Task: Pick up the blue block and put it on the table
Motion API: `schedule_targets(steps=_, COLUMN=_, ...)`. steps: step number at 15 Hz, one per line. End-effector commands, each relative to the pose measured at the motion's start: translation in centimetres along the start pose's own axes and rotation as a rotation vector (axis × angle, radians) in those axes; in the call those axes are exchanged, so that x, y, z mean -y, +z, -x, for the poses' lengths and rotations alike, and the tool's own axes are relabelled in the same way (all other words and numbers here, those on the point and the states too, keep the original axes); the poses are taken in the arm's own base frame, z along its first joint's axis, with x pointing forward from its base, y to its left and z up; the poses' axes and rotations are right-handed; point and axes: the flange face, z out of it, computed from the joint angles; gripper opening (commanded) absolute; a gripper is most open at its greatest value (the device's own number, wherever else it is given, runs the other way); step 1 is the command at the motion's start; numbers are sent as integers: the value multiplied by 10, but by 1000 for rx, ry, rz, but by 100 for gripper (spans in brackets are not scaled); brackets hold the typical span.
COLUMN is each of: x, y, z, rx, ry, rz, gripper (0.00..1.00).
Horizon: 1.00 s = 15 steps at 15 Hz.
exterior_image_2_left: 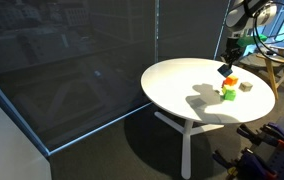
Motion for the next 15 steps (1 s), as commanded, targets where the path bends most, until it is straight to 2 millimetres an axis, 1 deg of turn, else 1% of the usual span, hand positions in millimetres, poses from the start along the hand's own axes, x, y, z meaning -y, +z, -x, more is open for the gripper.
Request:
schedule_targets(steps=1, x=13, y=6, z=9, rx=-1, ry=-2, rz=18, gripper=5)
schedule_targets(steps=9, x=39, y=27, z=16, rx=-13, ry=9, rz=94, gripper=4)
schedule_targets(steps=15, x=47, y=31, z=20, rx=-4, ry=5, rz=114, gripper=4)
